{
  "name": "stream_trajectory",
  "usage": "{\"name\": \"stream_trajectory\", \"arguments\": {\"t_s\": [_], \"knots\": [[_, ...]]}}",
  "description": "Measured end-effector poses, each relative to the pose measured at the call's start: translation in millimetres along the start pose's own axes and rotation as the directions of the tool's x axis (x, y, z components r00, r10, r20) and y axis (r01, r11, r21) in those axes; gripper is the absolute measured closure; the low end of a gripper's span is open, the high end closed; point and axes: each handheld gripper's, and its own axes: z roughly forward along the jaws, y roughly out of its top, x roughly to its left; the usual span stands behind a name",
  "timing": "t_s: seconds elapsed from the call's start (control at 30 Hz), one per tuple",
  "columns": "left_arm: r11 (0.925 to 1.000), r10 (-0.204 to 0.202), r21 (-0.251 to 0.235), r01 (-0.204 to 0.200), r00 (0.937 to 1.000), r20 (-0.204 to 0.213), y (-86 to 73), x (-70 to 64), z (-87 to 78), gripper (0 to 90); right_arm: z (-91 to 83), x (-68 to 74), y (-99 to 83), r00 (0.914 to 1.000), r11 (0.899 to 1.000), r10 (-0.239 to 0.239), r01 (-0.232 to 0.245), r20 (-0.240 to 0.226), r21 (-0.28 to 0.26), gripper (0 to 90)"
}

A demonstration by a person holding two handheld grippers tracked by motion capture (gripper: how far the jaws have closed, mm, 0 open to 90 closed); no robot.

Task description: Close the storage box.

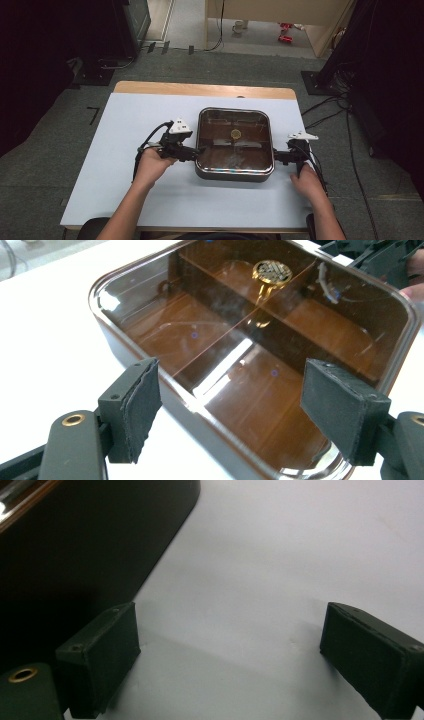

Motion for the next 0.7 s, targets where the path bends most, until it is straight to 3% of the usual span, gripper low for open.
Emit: {"name": "stream_trajectory", "arguments": {"t_s": [0.23,0.5,0.63,0.7], "knots": [[0.9998,-0.020,-0.006,0.020,0.9996,-0.021,-20.0,4.3,-9.6,22.4,0.0,0.1,0.0,1.0000,1.000,0.001,-0.001,0.000,0.001,8.3],[0.9977,-0.067,-0.018,0.066,0.9950,-0.074,-55.9,10.2,-18.4,21.5,0.0,0.0,0.0,1.0000,1.000,0.000,0.000,0.000,0.000,8.3],[0.9972,-0.072,-0.027,0.070,0.9928,-0.096,-65.9,10.1,-21.5,21.6,0.0,0.0,0.0,1.0000,1.000,0.000,0.000,0.000,0.000,8.3],[0.9969,-0.056,-0.062,0.049,0.9925,-0.109,-72.7,8.9,-24.5,21.1,0.0,0.0,0.0,1.0000,1.000,0.001,-0.001,0.000,0.000,8.3]]}}
